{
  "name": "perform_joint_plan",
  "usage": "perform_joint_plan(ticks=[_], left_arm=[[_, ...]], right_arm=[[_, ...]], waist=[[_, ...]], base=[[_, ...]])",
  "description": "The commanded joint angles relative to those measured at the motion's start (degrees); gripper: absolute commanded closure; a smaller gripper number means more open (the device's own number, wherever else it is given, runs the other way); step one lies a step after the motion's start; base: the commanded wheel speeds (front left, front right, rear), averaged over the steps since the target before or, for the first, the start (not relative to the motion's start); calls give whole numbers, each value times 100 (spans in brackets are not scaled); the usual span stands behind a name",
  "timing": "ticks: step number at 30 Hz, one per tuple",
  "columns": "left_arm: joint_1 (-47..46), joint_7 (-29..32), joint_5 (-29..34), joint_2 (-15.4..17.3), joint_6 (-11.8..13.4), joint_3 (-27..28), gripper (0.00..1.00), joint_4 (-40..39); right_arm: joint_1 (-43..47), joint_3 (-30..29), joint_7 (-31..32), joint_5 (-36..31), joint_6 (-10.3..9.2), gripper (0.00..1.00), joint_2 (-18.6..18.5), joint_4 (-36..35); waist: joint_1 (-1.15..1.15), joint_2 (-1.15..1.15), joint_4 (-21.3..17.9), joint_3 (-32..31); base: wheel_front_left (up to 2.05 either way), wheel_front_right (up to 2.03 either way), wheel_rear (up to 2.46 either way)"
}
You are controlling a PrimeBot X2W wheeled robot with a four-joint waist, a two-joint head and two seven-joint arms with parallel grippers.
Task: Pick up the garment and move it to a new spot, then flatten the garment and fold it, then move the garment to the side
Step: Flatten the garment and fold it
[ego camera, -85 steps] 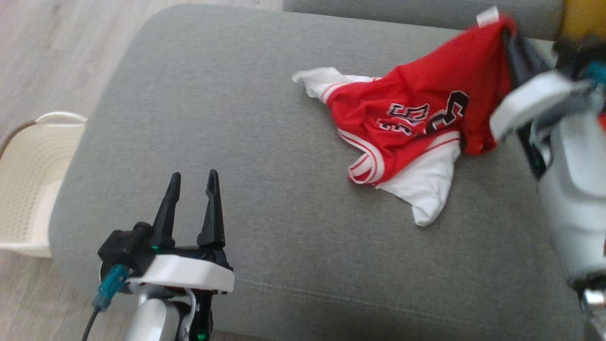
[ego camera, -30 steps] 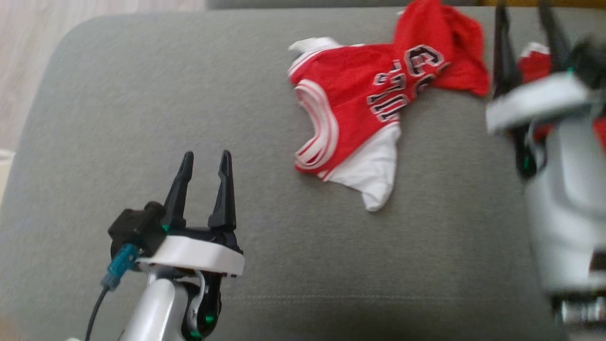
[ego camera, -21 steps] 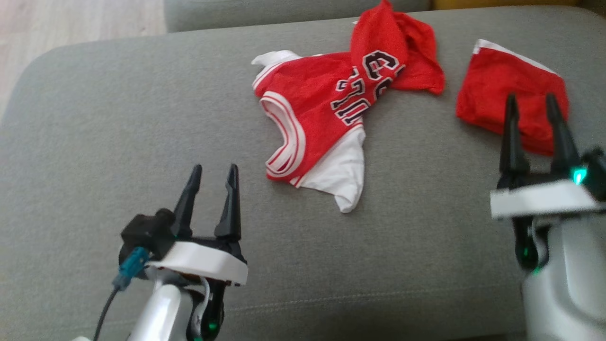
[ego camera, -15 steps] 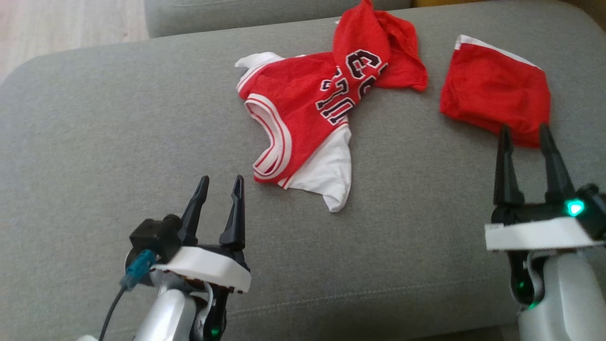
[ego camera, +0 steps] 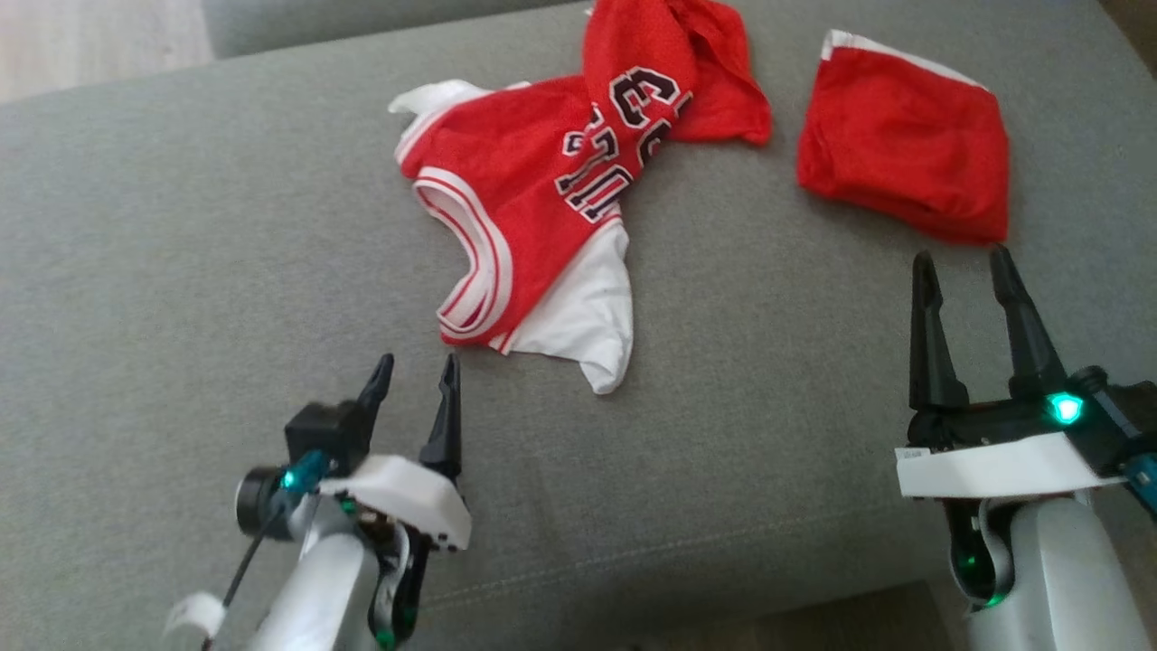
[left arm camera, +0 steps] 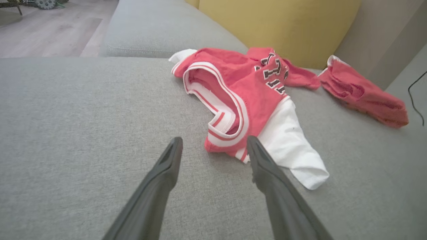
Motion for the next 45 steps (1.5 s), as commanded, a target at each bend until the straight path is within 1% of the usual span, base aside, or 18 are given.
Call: perform_joint_plan(ticks=[1, 4, 6, 8, 10, 13, 18, 19, 20, 21, 24, 28, 32, 34, 38, 41, 45], left_arm=[[-452, -70, 87, 32, -47, 147, 0, 12], [-801, -70, 249, 34, -64, 126, 0, 547], [-1039, -70, 386, 69, 45, 120, 0, 990], [-1258, -70, 407, 69, -22, 101, 0, 1279], [-1438, -70, 425, 65, -111, 69, 0, 1475], [-1622, -70, 443, 61, -146, 69, 0, 1725], [-1789, -70, 363, 52, -248, 106, 0, 1909], [-1822, -70, 349, 49, -278, 100, 49, 1954], [-1850, -70, 325, 47, -313, 99, 93, 1985], [-1874, -70, 305, 45, -351, 90, 100, 2011], [-1923, -70, 274, 41, -457, 98, 100, 1857], [-1801, -70, 278, 56, -405, 344, 100, 1330], [-1549, -70, 341, 207, -392, 601, 100, 842], [-1438, -70, 385, 342, -405, 698, 100, 666], [-1350, -70, 435, 710, -413, 909, 100, 421], [-1410, -36, 462, 1050, -434, 1029, 100, 367], [-1719, 188, 515, 1529, -413, 1203, 100, 332]], right_arm=[[-193, 146, -63, -36, 36, 0, 47, -226], [-231, 146, -63, -30, 36, 0, 74, -232], [-251, 140, -63, -47, 36, 0, 89, -225], [-269, 124, -63, -56, 36, 0, 102, -223], [-291, 107, -63, -54, 36, 0, 113, -225], [-324, 107, -63, -55, 36, 0, 127, -227], [-350, 83, -63, -52, 36, 0, 141, -262], [-346, 71, -63, -53, 36, 0, 143, -272], [-340, 59, -63, -54, 36, 0, 145, -278], [-337, 51, -63, -58, 36, 0, 147, -278], [-347, 35, -63, -65, 36, 0, 152, -276], [-329, -5, -63, -61, 36, 0, 155, -253], [-291, -10, -63, -27, 36, 0, 156, -193], [-285, -10, -63, -20, 36, 0, 156, -168], [-284, -44, -63, -3, 36, 0, 157, -147], [-282, -27, -63, -9, 36, 0, 157, -108], [-350, 25, -63, 18, 36, 0, 157, -99]], waist=[[0, 0, -118, 133], [0, 0, -222, 244], [0, 0, -286, 300], [0, 0, -333, 348], [0, 0, -370, 392], [0, 0, -417, 437], [0, 0, -432, 507], [0, 0, -423, 517], [0, 0, -413, 524], [0, 0, -401, 530], [0, 0, -331, 518], [0, 0, -183, 410], [0, 0, -41, 216], [0, 0, 15, 150], [0, 0, 100, 94], [0, 0, 117, 106], [0, 0, 80, 225]], base=[[0, 0, 0], [0, 0, 0], [0, 0, 0], [0, 0, 0], [0, 0, 0], [0, 0, 0], [0, 0, 0], [0, 0, 0], [0, 0, 0], [0, 0, 0], [0, 0, 0], [0, 0, 0], [0, 0, 0], [0, 0, 0], [0, 0, 0], [0, 0, 0], [0, 0, 0]])
